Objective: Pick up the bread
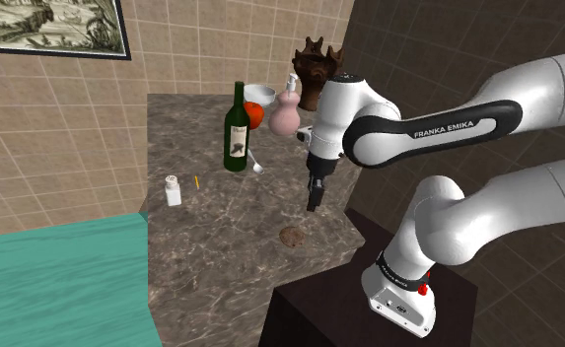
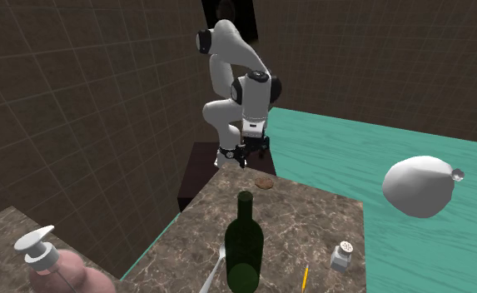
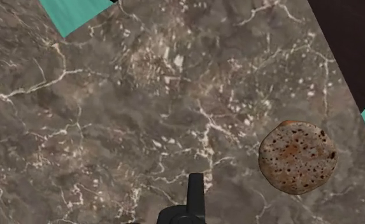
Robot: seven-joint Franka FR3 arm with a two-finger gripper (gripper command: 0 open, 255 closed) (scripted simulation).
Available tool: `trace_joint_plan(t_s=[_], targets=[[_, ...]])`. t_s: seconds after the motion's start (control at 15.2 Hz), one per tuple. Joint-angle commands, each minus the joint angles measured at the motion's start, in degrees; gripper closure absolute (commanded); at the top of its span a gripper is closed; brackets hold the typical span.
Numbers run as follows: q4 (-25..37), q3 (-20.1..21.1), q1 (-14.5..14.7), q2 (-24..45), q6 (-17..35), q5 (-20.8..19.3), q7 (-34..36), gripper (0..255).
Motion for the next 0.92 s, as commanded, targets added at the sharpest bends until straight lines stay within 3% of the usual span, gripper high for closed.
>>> trace_joint_plan(t_s=[0.0, 0.33, 0.86], targets=[[-3.0, 0.6, 2.4, 1.0, 4.6, 0.7, -2.0, 0], [-8.2, 1.6, 7.5, 5.9, 15.4, 2.2, -6.2, 0], [-10.5, 1.9, 7.5, 13.4, 25.2, 2.3, -6.1, 0]])
